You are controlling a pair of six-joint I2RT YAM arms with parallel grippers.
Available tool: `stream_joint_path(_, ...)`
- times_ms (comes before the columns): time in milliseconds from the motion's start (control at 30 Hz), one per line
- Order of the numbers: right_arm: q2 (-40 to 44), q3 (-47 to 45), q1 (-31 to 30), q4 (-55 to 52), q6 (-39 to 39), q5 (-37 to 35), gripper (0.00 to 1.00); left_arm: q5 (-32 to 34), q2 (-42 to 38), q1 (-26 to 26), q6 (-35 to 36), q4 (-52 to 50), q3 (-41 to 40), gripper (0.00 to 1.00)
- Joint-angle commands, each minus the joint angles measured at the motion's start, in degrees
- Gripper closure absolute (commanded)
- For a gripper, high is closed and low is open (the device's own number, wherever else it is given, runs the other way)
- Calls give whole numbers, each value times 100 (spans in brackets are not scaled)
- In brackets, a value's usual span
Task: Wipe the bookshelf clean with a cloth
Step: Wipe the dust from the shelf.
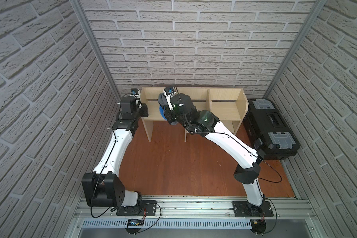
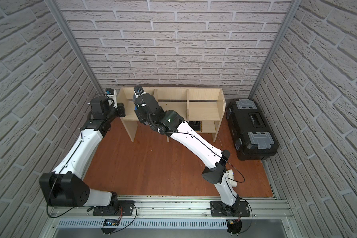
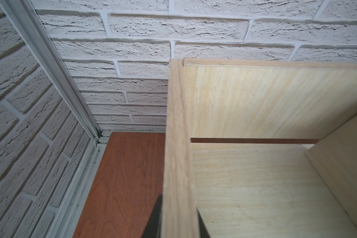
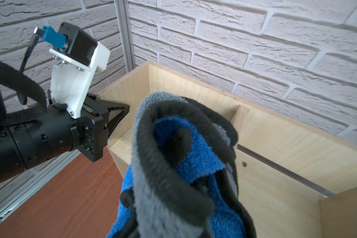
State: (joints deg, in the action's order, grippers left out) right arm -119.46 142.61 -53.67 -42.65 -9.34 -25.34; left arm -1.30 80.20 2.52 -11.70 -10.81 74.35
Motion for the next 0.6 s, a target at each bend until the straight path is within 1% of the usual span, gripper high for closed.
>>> stream_joint_path(0,-33,-7,-18,567,-420,410,97,-564,-163,2,-375,-10,-130,100)
stream_joint_path(133,-597,394,-13,470,-457,316,97,-500,-252,5,-359,56,-232,100)
stream_joint_path(333,-1075,395,-12,575,-303,-41,97,-522,-231,14,-360,61,-243,100)
stream_joint_path(433,-1231,400,-12,581,-261,-9,97,-546,-223,20,-368,61,-237,100)
stream_joint_path(567,-1236,321,-30,436,-312,348,97,-543,-223,47,-367,61,-238,100)
